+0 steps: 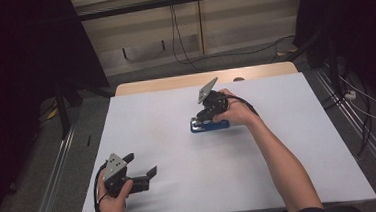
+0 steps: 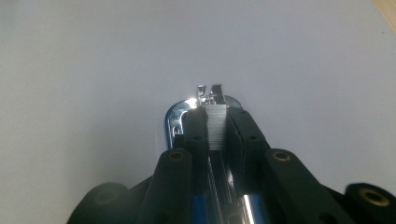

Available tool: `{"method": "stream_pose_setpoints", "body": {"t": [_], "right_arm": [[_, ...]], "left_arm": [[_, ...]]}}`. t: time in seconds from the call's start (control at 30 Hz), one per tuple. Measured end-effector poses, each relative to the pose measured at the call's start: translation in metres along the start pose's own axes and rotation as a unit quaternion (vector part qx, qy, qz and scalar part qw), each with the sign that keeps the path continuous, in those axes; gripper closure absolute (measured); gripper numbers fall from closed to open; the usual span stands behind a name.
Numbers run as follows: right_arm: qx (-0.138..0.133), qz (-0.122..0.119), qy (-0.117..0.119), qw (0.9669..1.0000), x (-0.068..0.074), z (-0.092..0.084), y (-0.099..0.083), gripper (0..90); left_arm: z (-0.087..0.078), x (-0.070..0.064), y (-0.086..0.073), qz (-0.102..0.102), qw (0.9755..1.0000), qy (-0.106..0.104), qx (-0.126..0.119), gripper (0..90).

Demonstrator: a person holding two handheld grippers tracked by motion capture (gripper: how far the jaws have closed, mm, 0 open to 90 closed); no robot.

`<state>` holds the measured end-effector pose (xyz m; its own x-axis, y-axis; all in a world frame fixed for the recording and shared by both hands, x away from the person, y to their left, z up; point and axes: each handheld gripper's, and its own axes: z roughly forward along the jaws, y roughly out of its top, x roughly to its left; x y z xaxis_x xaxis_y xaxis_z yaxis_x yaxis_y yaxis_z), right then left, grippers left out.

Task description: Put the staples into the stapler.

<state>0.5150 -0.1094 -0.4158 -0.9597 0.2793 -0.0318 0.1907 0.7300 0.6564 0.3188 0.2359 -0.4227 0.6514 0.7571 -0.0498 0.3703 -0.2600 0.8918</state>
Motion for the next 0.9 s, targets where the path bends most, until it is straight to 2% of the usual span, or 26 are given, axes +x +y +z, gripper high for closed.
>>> {"method": "stream_pose_setpoints", "body": {"t": [0.4,0.63,0.9], "right_arm": [[0.006,-0.014,-0.001,0.9999,0.0007,0.0015,0.0003,79.1],[0.007,-0.037,0.000,0.9993,0.0000,0.0036,0.0044,79.1],[0.004,-0.043,0.008,0.9990,-0.0024,0.0043,0.0040,78.9]], "left_arm": [[0.0003,-0.0003,0.0001,0.001,1.0000,-0.001,0.000,4.3],[0.0005,-0.0010,0.0006,0.003,1.0000,-0.001,-0.002,4.3],[0.0008,-0.0010,0.0006,0.003,1.0000,0.000,0.000,4.3]]}}
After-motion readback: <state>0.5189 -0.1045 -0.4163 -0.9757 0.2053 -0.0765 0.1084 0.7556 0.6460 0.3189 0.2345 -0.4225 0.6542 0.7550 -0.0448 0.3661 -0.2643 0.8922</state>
